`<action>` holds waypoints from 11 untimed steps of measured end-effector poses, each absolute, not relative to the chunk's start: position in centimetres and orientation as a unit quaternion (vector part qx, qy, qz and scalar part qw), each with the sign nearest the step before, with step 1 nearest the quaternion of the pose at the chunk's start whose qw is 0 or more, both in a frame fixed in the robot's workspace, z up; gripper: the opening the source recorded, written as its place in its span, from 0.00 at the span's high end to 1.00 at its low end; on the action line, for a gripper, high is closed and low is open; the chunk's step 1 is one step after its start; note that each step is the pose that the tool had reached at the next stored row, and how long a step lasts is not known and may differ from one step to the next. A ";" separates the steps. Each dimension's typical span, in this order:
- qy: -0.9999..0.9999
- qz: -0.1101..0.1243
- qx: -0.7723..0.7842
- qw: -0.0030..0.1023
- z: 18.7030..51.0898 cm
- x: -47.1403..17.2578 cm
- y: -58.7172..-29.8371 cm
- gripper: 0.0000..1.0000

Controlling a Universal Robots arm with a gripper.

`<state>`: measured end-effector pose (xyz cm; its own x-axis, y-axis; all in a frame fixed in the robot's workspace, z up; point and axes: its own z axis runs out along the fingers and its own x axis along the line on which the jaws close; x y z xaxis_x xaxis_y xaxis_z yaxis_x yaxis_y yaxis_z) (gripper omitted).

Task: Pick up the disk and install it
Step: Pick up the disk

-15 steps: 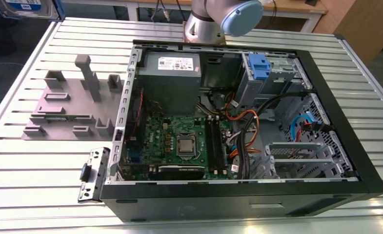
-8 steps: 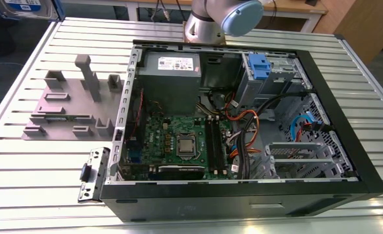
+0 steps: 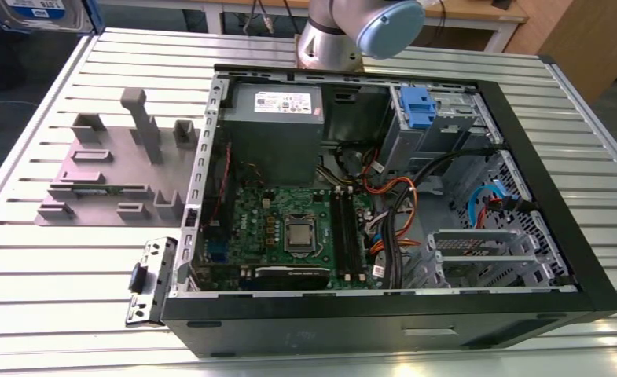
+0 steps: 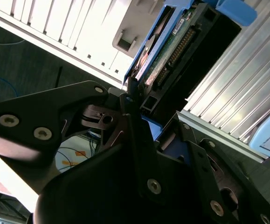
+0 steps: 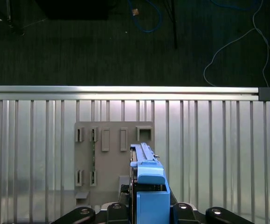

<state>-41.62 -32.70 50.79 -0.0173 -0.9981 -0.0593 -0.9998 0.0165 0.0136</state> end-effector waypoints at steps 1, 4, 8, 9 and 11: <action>0.713 0.026 -0.701 0.016 50.8 -41.6 -32.7 0.64; 0.713 0.026 -0.701 0.016 50.8 -41.6 -32.8 0.64; 0.713 0.026 -0.701 0.016 50.8 -41.6 -33.0 0.64; 0.713 0.026 -0.701 0.016 50.8 -41.6 -33.0 0.64; 0.713 0.026 -0.701 0.016 50.8 -41.6 -33.1 0.64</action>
<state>-41.62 -33.09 50.78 -0.0174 -0.9981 -0.0594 -0.9998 0.0166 0.0136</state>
